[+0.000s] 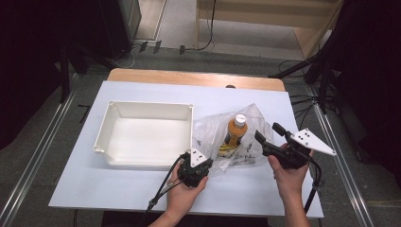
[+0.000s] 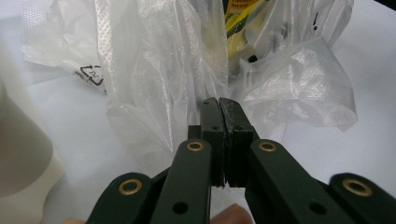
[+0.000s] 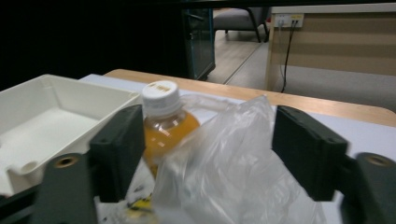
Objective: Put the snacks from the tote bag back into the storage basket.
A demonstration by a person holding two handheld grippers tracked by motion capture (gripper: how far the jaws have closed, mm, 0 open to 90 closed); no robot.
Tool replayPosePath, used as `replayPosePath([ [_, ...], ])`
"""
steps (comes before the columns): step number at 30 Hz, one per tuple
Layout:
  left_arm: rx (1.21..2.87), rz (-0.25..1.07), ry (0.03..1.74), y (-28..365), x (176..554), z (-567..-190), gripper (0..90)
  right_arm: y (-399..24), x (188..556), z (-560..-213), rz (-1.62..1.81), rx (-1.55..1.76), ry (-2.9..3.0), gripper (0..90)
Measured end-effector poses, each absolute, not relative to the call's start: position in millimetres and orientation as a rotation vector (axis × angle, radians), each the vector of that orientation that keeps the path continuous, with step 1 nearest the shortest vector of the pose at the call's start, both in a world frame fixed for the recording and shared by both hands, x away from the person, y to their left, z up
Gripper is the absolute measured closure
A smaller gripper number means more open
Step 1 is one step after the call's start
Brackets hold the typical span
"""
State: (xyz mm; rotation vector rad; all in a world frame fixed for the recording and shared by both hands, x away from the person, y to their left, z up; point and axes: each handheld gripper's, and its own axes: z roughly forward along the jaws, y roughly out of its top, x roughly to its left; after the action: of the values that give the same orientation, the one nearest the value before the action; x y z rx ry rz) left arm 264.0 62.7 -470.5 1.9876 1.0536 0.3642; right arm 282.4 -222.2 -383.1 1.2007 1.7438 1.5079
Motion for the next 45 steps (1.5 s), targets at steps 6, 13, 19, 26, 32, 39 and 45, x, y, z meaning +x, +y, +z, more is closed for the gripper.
replayPosePath([
  [6, 1.993, 0.37, 1.057, 62, 265, -470, 90.0, -223, 325, -397, 1.496, 1.349, 1.75, 43.3],
  [13, 1.994, 0.374, 1.069, 63, 265, -470, 90.0, -214, 364, -428, 1.384, 1.526, 1.856, 80.0],
  [19, 2.003, 0.386, 1.121, 65, 265, -471, 90.0, -207, 379, -453, 1.189, 1.648, 1.98, 90.0],
  [26, 2.051, 0.407, 1.159, 65, 264, -472, 90.0, -223, 385, -479, 1.054, 1.815, 1.996, 90.0],
  [32, 2.082, 0.427, 1.14, 63, 261, -473, 90.0, -221, 383, -479, 0.974, 1.759, 1.974, 90.0],
  [39, 2.023, 0.509, 1.059, 64, 246, -463, 58.8, -230, 367, -473, 1.236, 1.671, 1.932, 58.1],
  [45, 1.911, 0.512, 1.035, 63, 239, -451, 33.8, -227, 353, -463, 1.29, 1.585, 1.866, 52.9],
])
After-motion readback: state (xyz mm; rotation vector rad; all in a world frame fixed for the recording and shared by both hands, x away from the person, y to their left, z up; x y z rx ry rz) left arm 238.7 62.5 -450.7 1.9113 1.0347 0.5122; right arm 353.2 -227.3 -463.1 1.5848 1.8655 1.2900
